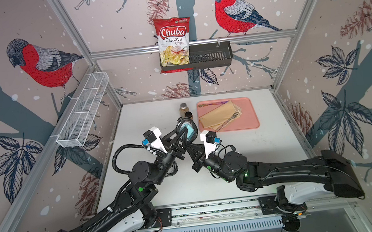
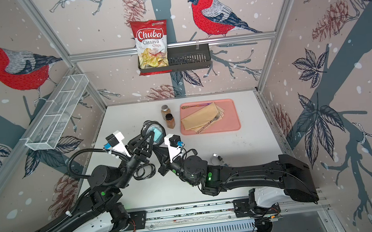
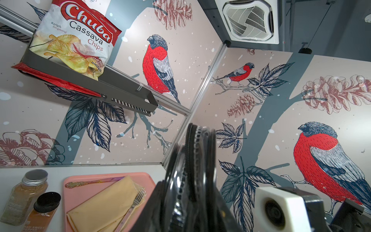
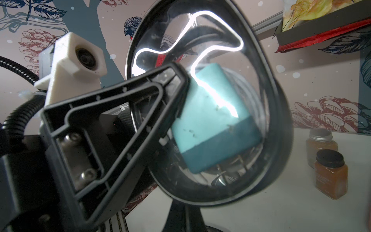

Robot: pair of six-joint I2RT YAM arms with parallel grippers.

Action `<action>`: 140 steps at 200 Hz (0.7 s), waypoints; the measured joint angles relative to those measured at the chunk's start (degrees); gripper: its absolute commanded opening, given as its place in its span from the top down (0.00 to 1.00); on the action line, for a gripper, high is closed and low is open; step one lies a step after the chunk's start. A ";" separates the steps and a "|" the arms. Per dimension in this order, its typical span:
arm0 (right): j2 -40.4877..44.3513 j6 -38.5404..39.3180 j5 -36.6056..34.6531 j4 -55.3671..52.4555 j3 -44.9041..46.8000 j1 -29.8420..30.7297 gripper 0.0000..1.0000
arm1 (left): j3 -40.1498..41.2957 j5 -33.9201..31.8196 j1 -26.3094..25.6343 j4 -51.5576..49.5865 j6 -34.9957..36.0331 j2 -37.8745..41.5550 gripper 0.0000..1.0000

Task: Pack away charging kits
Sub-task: Zip the zipper on the storage bag.

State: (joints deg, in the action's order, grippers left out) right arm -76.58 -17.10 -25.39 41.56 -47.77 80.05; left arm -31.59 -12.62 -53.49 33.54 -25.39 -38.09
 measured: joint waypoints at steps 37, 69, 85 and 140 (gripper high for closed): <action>1.60 -0.85 -0.35 0.24 2.78 -0.26 1.00 | 0.13 -1.33 -0.04 -2.21 -1.07 1.18 1.00; 4.50 -1.36 -0.81 0.46 6.51 -1.11 1.00 | 0.13 -1.95 -0.26 -4.96 -1.92 2.08 1.00; 6.23 -1.60 -0.74 0.39 8.04 -1.62 1.00 | 0.13 -1.40 -0.26 -6.47 -3.19 2.47 1.00; 9.57 -2.32 0.26 -1.36 9.66 -3.02 1.00 | 0.39 0.72 -0.26 -9.18 -6.25 4.04 1.00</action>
State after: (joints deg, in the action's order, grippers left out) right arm -67.00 -19.42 -25.12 40.21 -38.11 77.03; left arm -31.20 -11.90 -53.76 24.36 -31.64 -34.04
